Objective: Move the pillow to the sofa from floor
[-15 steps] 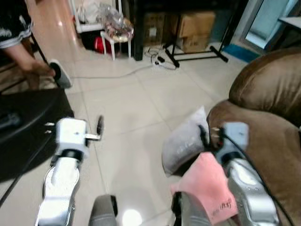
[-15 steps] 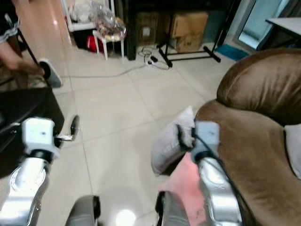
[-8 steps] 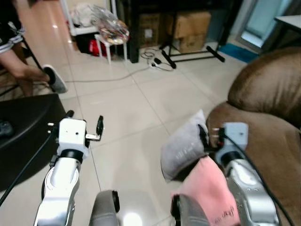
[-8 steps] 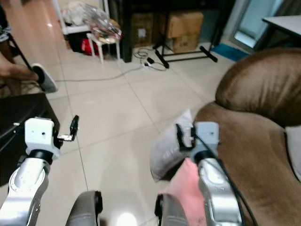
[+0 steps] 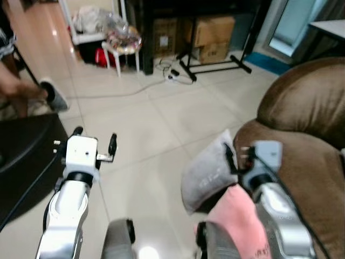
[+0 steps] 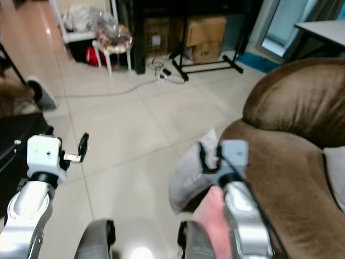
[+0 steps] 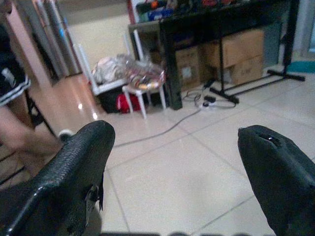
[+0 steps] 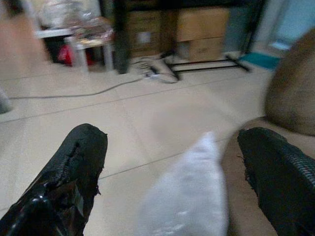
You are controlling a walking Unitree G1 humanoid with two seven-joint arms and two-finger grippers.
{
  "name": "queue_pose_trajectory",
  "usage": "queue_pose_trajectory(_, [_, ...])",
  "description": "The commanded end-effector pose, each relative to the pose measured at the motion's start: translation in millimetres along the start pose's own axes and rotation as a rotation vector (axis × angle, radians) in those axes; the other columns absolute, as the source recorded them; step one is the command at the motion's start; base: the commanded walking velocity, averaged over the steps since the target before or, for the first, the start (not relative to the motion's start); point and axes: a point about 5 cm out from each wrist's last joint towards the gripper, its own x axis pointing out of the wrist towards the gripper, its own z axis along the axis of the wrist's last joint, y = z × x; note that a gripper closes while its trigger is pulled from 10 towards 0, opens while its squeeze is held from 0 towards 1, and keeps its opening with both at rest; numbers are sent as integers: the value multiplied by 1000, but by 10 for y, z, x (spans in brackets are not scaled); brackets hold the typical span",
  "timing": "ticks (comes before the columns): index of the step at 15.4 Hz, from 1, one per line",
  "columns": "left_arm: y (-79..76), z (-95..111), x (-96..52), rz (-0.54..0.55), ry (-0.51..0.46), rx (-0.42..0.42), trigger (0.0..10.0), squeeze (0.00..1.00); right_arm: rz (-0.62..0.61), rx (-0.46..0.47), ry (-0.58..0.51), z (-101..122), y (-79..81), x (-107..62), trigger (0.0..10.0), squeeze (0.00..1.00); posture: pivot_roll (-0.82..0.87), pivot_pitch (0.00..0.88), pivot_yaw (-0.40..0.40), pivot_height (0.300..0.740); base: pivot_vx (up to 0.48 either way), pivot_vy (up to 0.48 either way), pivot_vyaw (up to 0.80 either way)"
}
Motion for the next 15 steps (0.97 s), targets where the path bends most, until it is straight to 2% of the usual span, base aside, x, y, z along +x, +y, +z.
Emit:
queue_pose_trajectory(1, [-12,-9,-8,-3,7,5,10000,0,-12,-4,-3,23,-46,4,10000,0,-26,0,-65,580,0,0,0])
queue_pose_trajectory(6, [-43,-91,-22,-107,38,41,10000,0,-47,1,11,-4,-126,-18,10000,0,-48,0,-61,545,0,0,0])
queue_pose_trajectory(10, [-50,-126,-17,-128,48,44,10000,0,-82,-38,60,-66,-258,-78,10000,0,-68,0,-73,515,0,0,0])
queue_pose_trajectory(13, [-73,-131,-63,-149,53,42,10000,0,-66,-65,112,-126,-296,-56,10000,0,-65,0,-80,510,0,0,0])
queue_pose_trajectory(14, [-80,-137,-86,-160,58,42,10000,0,-51,-63,132,-149,-310,-22,10000,882,-63,28,-80,510,0,0,0])
queue_pose_trajectory(15, [-92,-142,-140,-193,67,46,10000,0,-8,-88,161,-176,-339,71,10000,1000,-60,81,-66,510,0,0,0])
